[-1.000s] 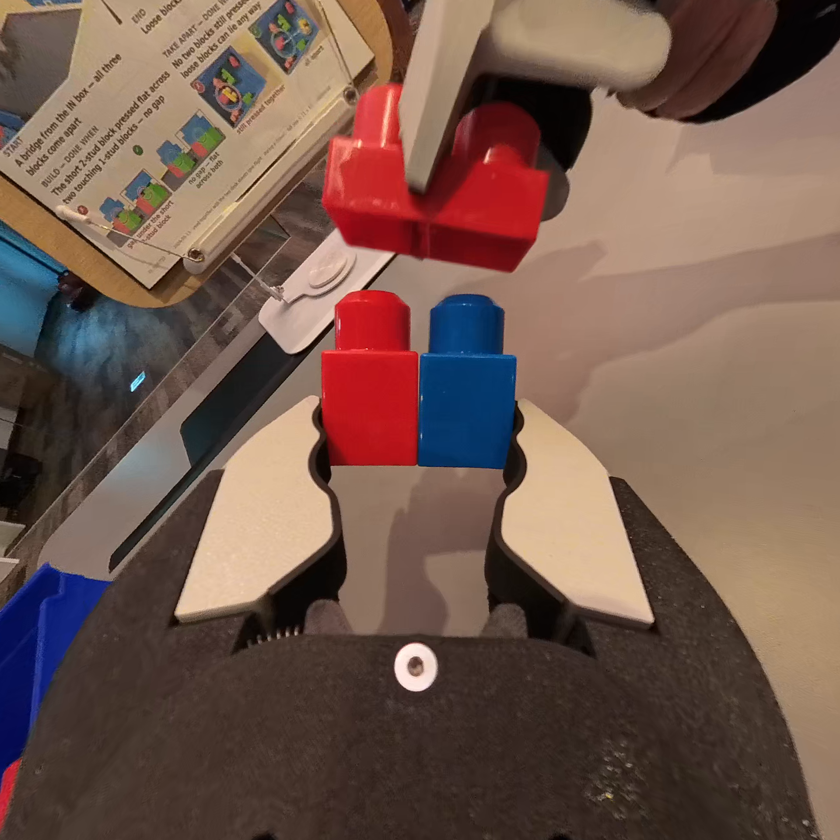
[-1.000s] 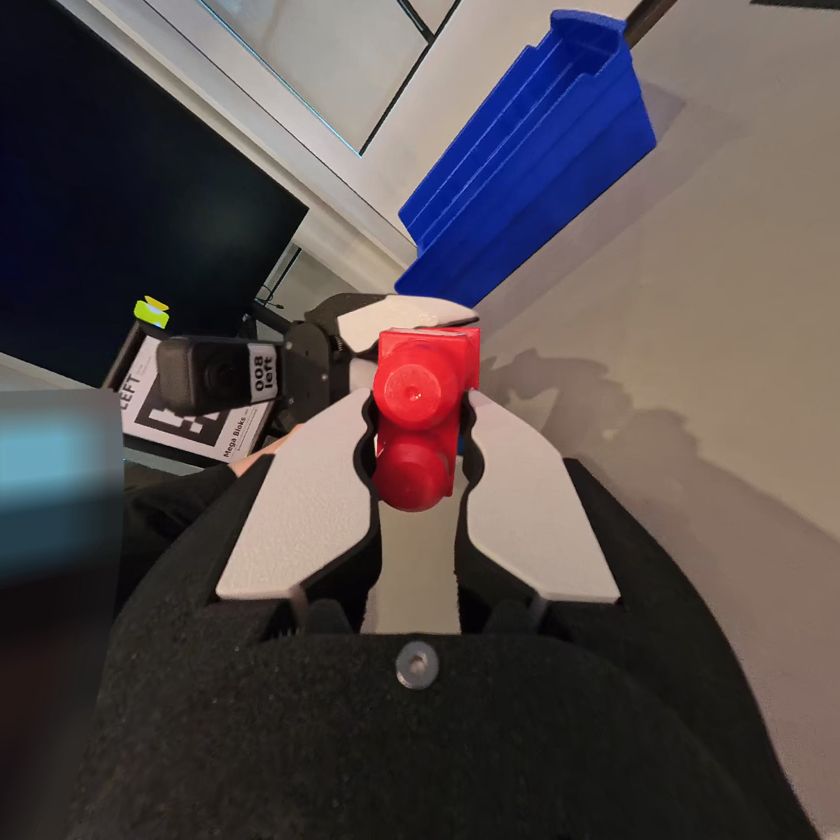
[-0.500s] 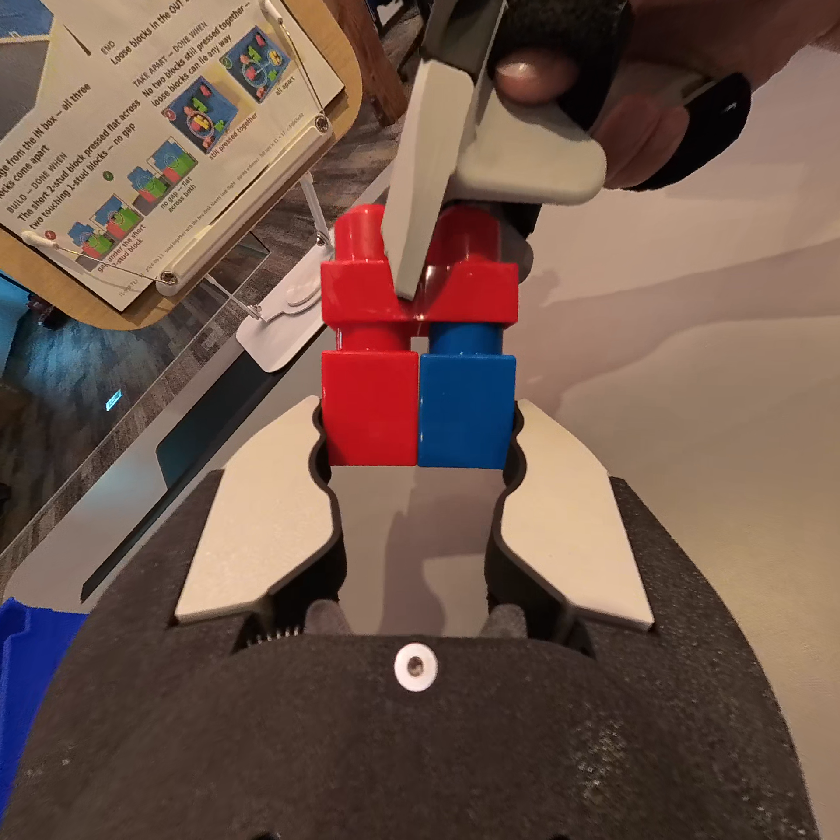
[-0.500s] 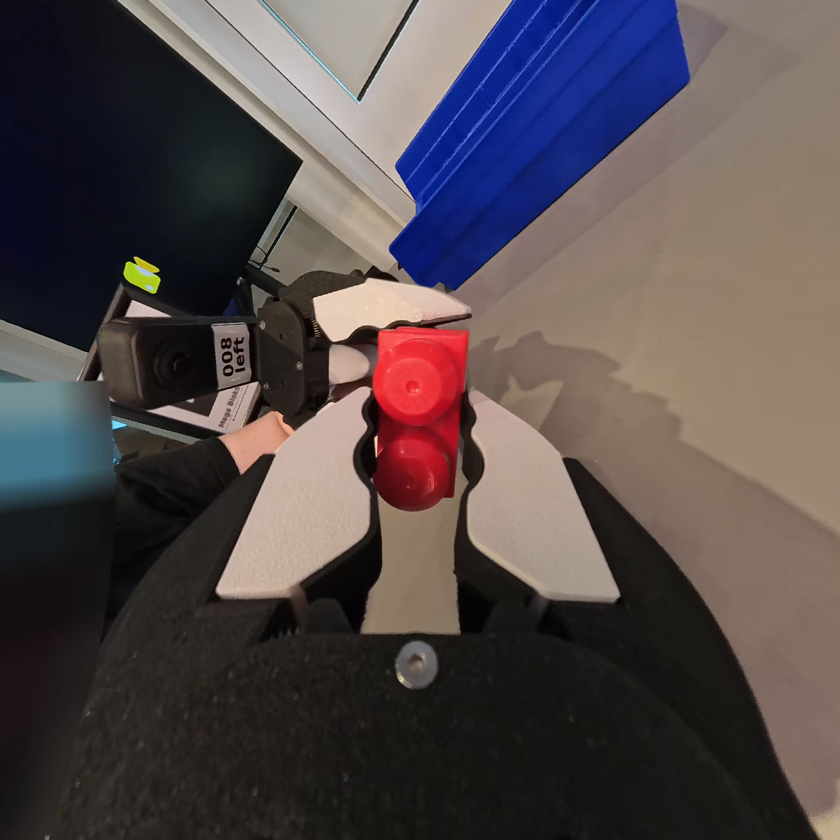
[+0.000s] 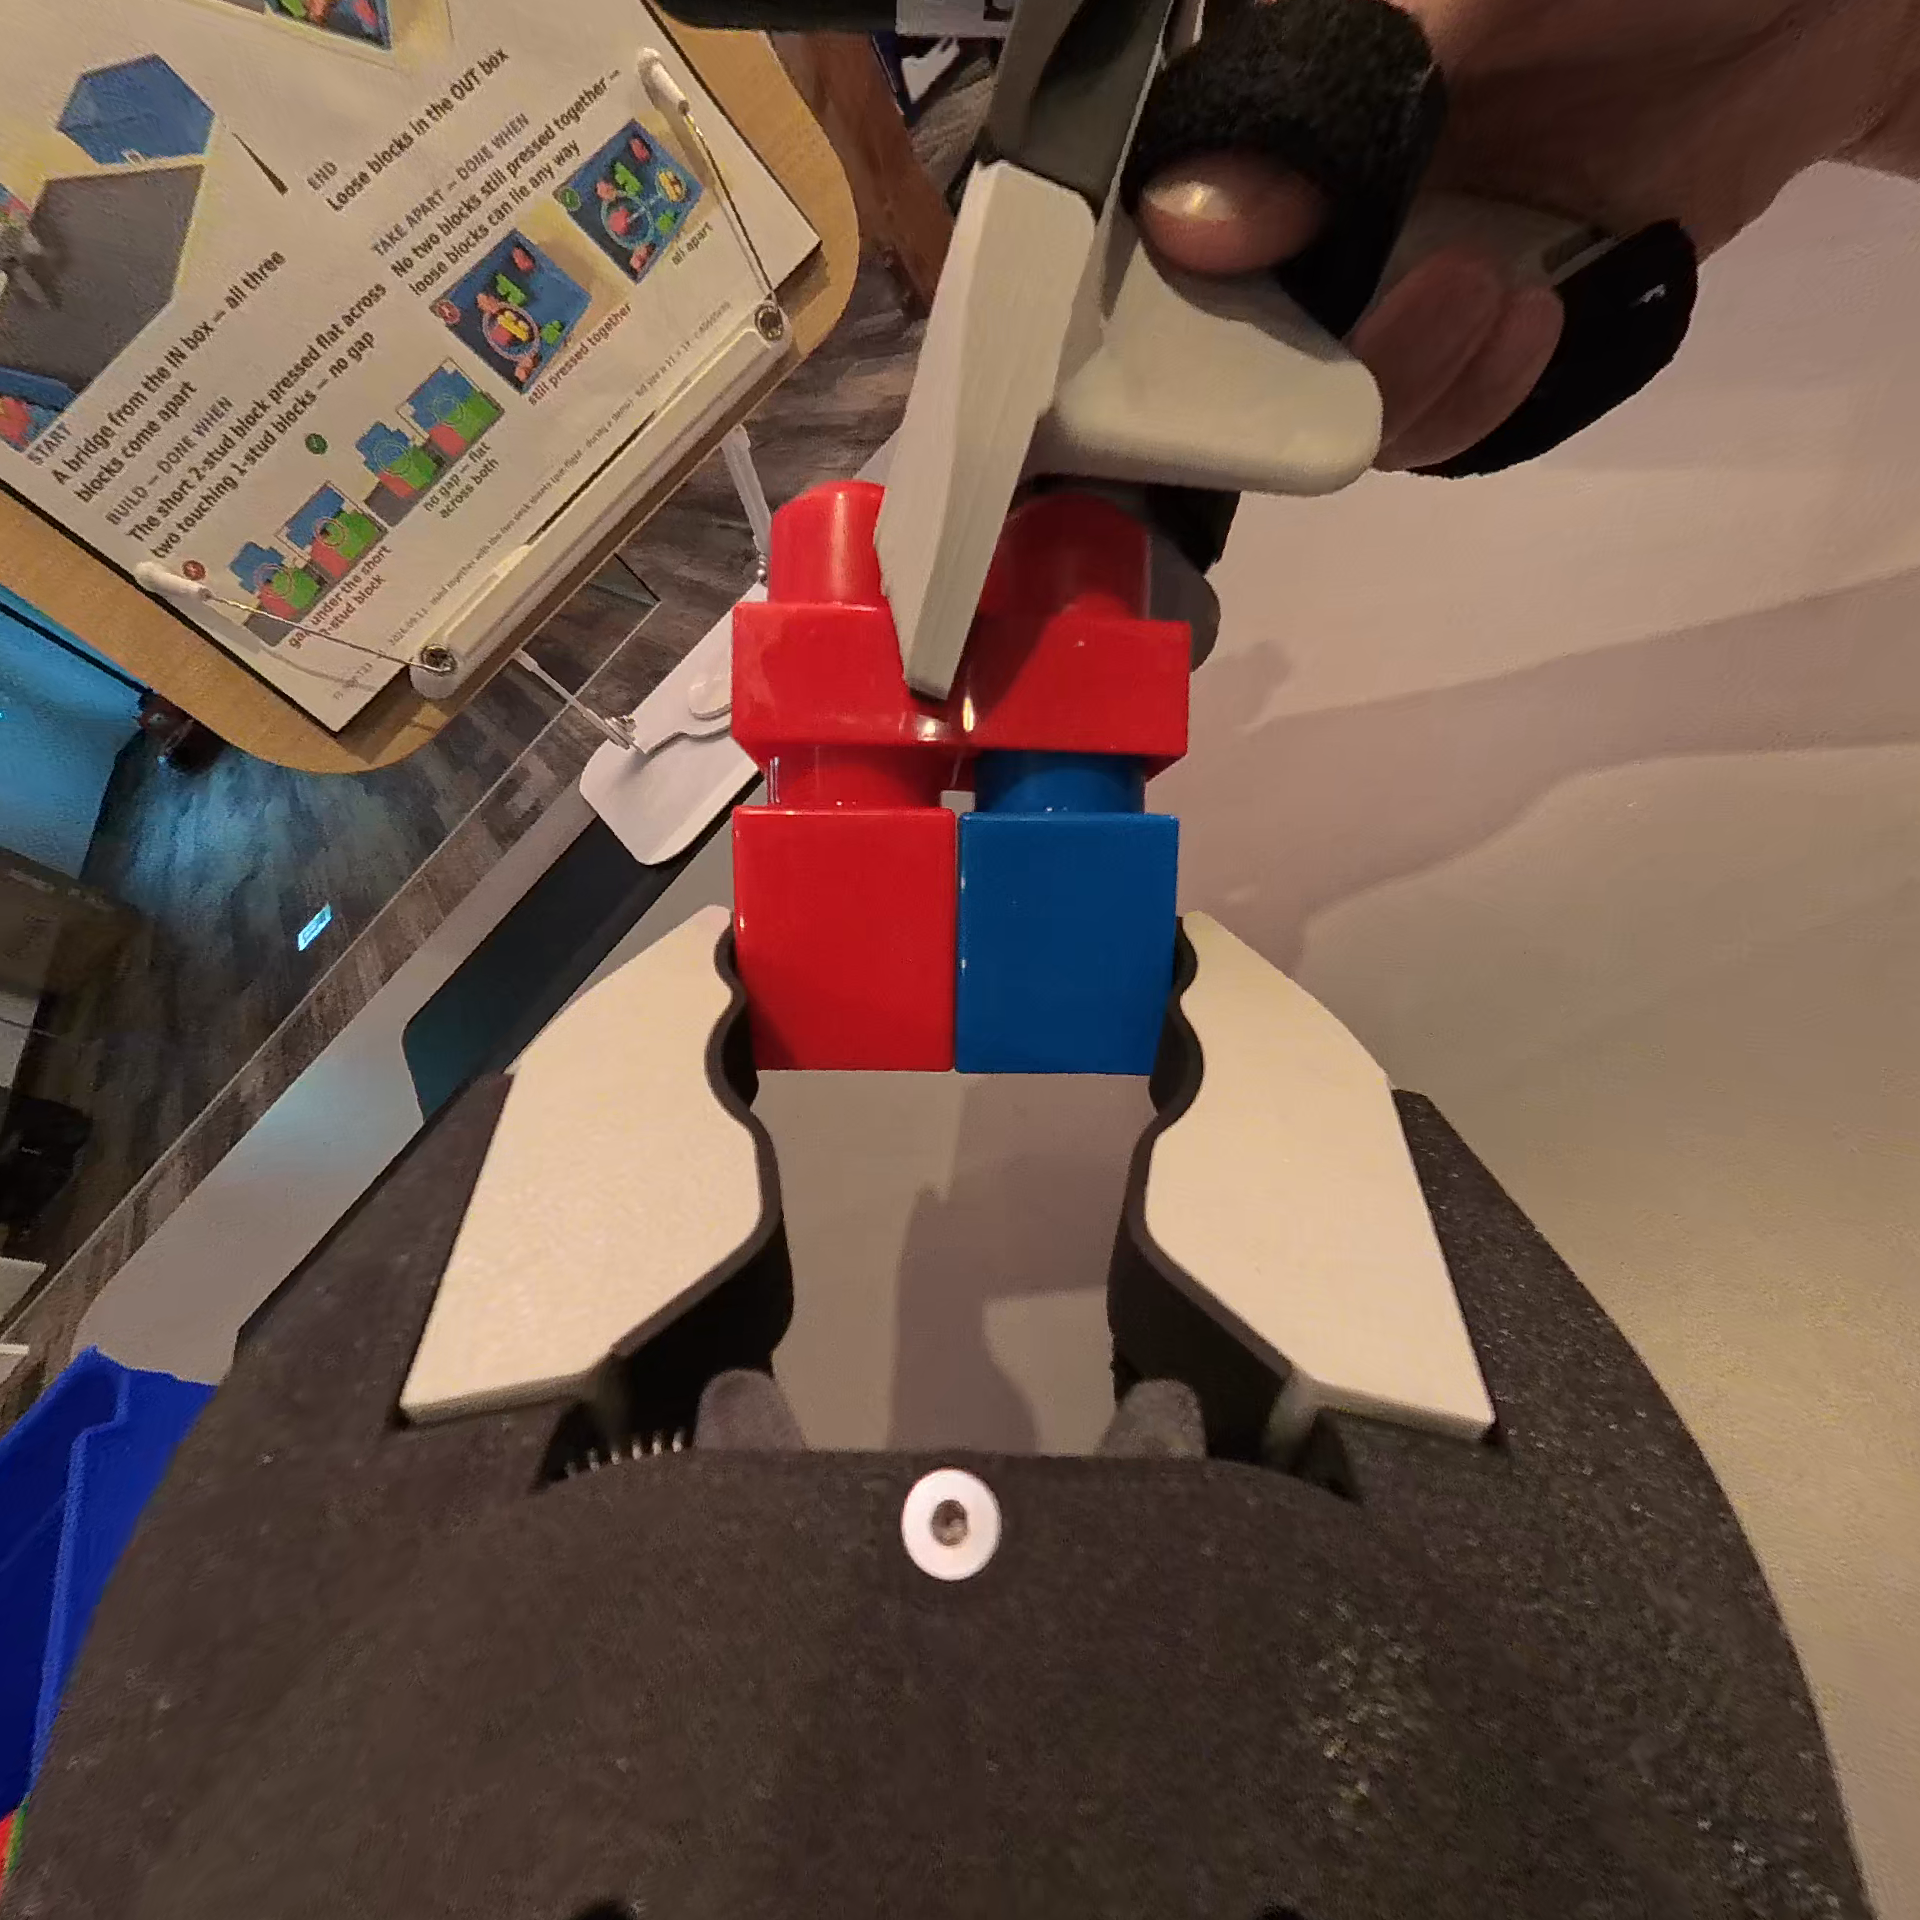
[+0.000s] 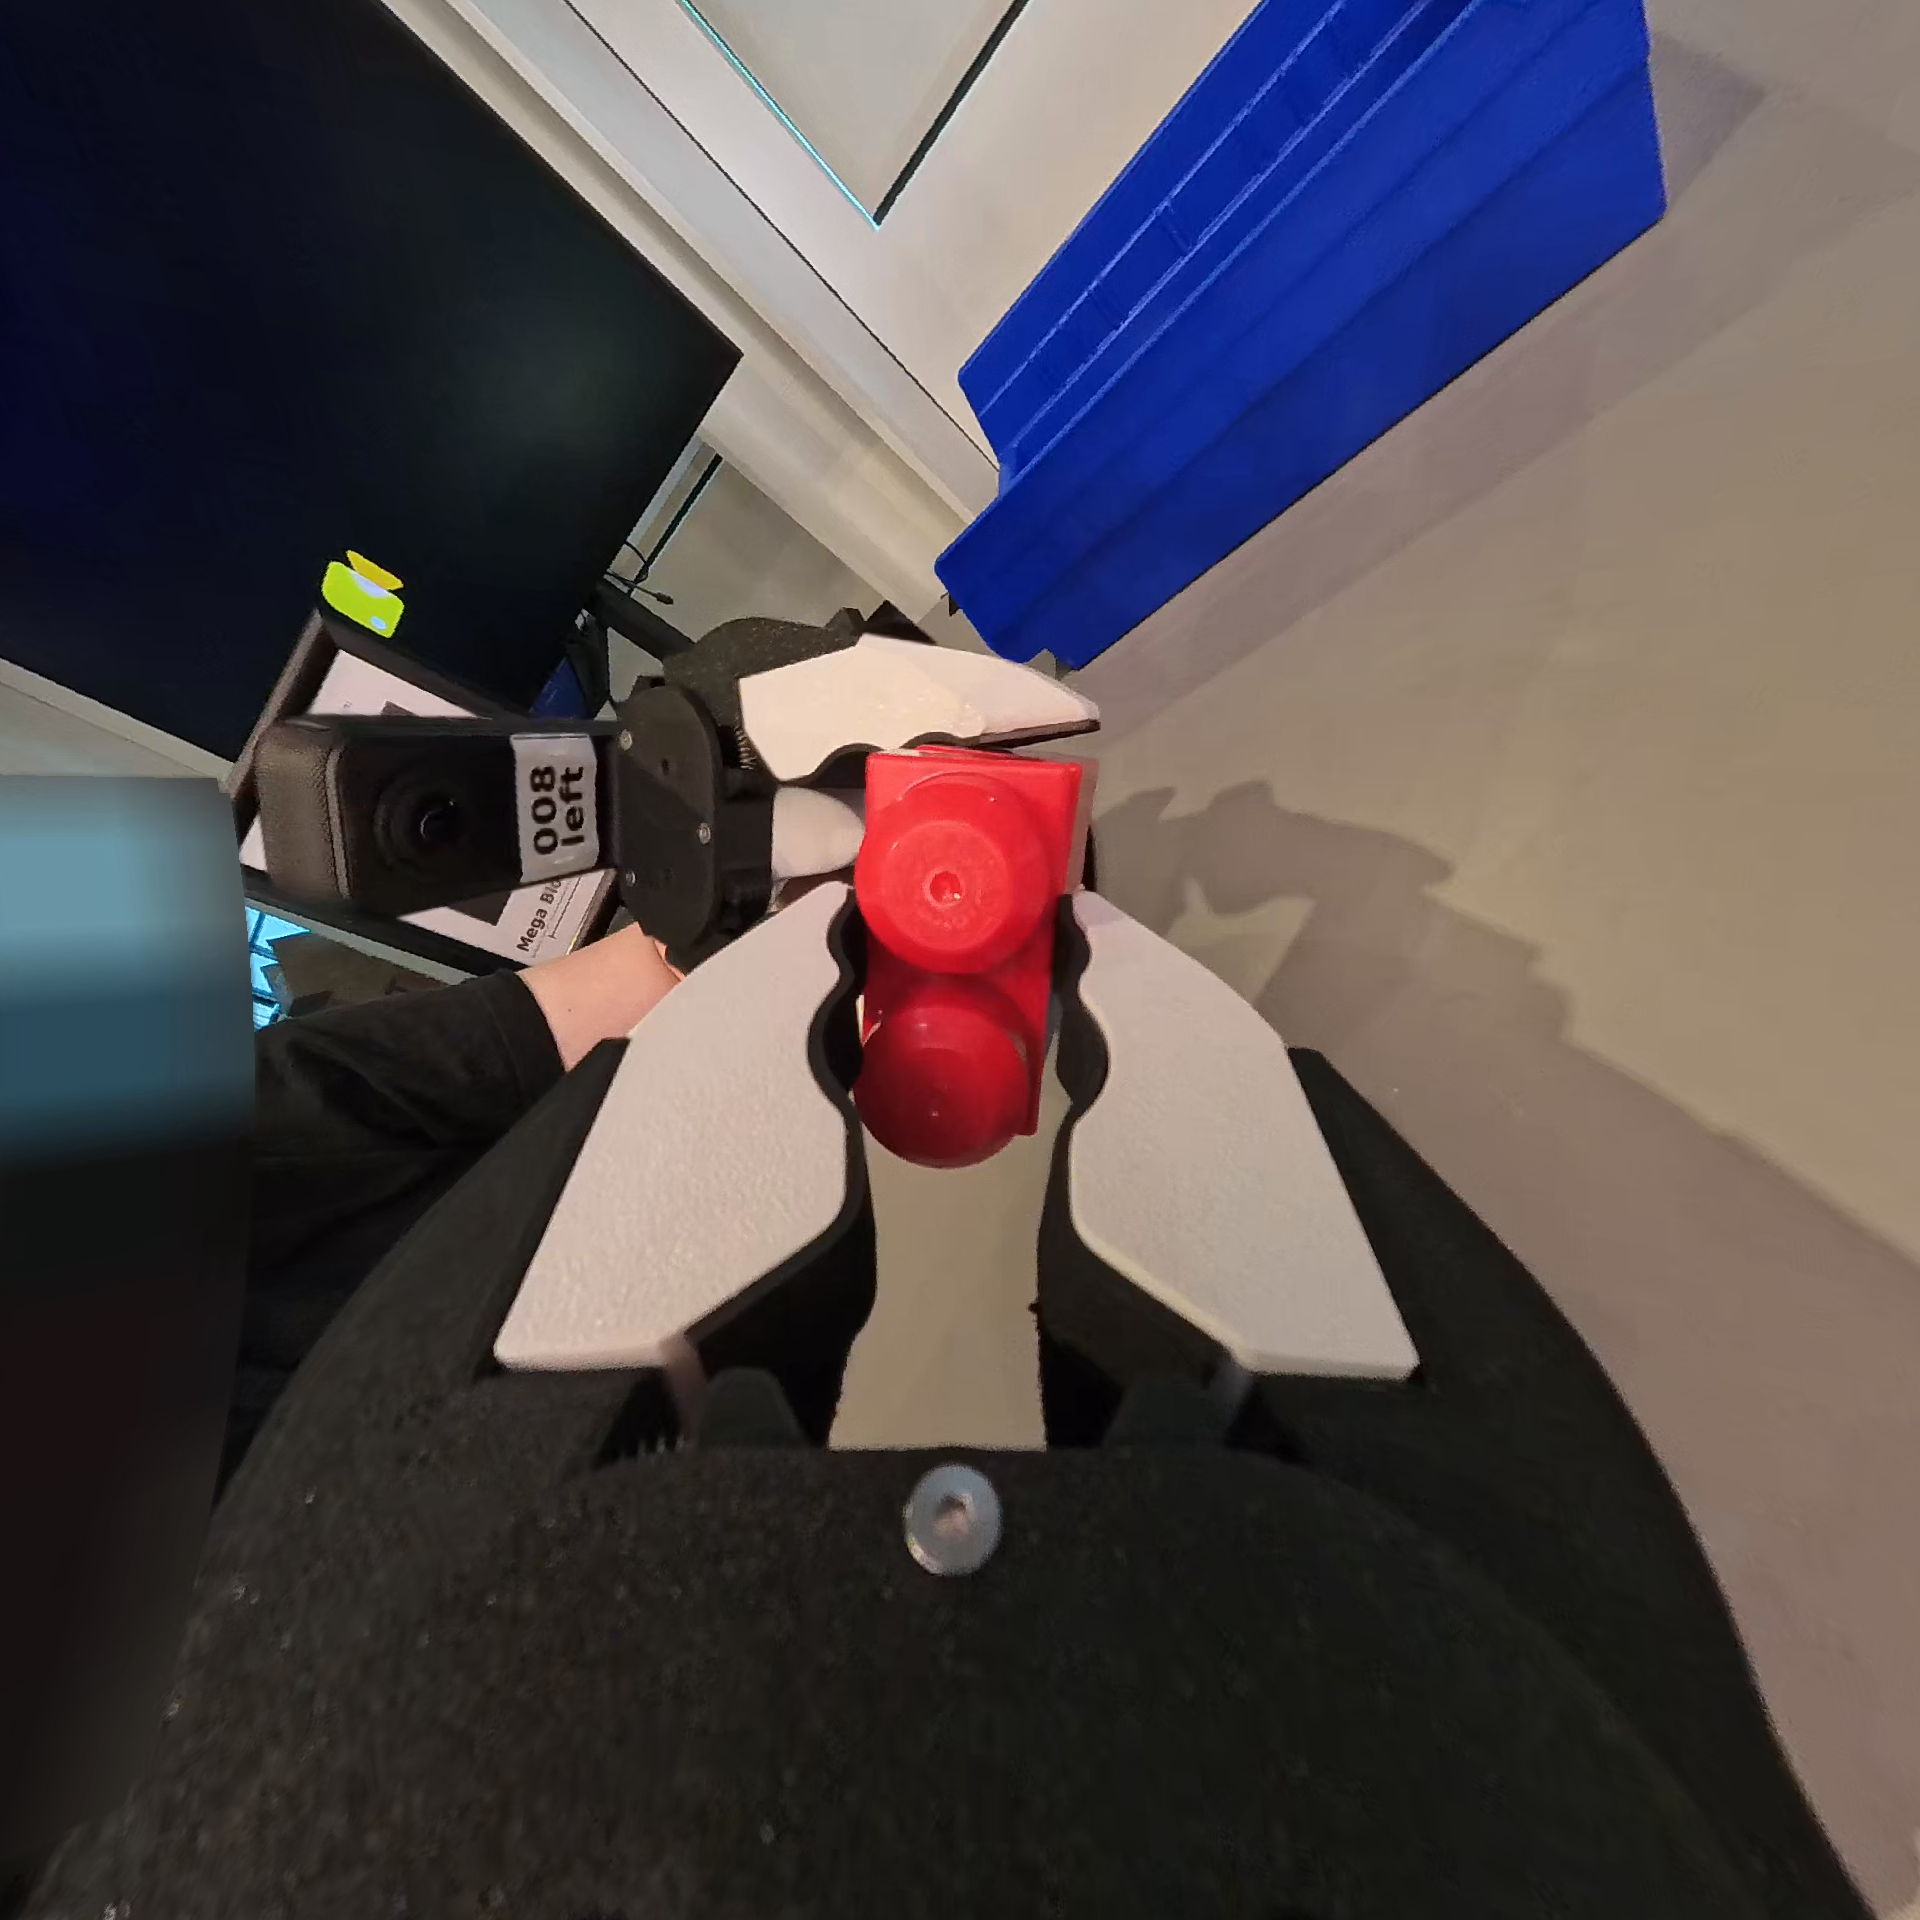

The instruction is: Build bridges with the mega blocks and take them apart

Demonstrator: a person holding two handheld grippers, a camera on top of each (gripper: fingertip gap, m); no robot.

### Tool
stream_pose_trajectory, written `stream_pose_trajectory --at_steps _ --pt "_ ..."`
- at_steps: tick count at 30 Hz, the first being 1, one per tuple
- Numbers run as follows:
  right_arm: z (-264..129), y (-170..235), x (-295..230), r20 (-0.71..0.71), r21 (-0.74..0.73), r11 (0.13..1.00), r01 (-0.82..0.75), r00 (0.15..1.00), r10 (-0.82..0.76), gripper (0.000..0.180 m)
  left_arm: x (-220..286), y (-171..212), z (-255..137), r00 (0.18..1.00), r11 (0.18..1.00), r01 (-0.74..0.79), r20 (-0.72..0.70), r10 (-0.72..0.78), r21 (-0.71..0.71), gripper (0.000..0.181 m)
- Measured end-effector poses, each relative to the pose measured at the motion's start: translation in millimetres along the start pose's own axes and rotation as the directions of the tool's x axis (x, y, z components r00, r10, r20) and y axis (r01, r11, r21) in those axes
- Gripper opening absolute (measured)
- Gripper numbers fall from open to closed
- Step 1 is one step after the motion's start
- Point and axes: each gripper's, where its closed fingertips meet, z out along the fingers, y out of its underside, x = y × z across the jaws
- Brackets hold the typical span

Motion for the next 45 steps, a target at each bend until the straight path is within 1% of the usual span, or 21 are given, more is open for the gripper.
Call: stream_pose_trajectory --at_steps 5,8,9,12,18,27,37,45 --pt "-1 3 3 -0.024 -0.025 1.0 0.013 1.0 -0.014 0.034 3 2 3 1.0 1.0 0.002 0.002 -0.002 -0.011 0.075" --pt "-4 3 2 -0.026 -0.027 1.0 0.016 1.0 -0.017 0.034 4 -3 3 1.0 1.0 0.005 0.001 -0.005 0.002 0.075" --pt "-3 5 7 -0.055 -0.04 0.999 0.021 0.998 -0.023 0.034 5 -7 3 1.0 1.0 0.007 -0.001 -0.007 0.016 0.074" --pt "-4 2 6 -0.035 -0.018 1.0 0.018 0.999 -0.019 0.034 3 -9 3 1.0 1.0 -0.008 0.01 0.008 0.002 0.074" --pt "-3 6 11 -0.064 -0.033 0.999 0.031 0.997 -0.033 0.034 4 -1 6 1.0 0.999 -0.024 0.018 0.025 -0.024 0.074" --pt "1 10 11 -0.039 -0.053 0.996 0.07 0.997 -0.072 0.034 5 3 7 0.996 0.997 -0.074 0.048 0.075 -0.034 0.074" --pt "8 10 14 -0.041 -0.039 0.997 0.067 0.997 -0.069 0.034 3 9 7 0.996 0.997 -0.053 0.066 0.057 -0.05 0.074" --pt "17 11 13 -0.009 -0.031 0.998 0.057 0.998 -0.057 0.035 2 -1 6 0.996 0.998 -0.052 0.077 0.053 -0.016 0.074"
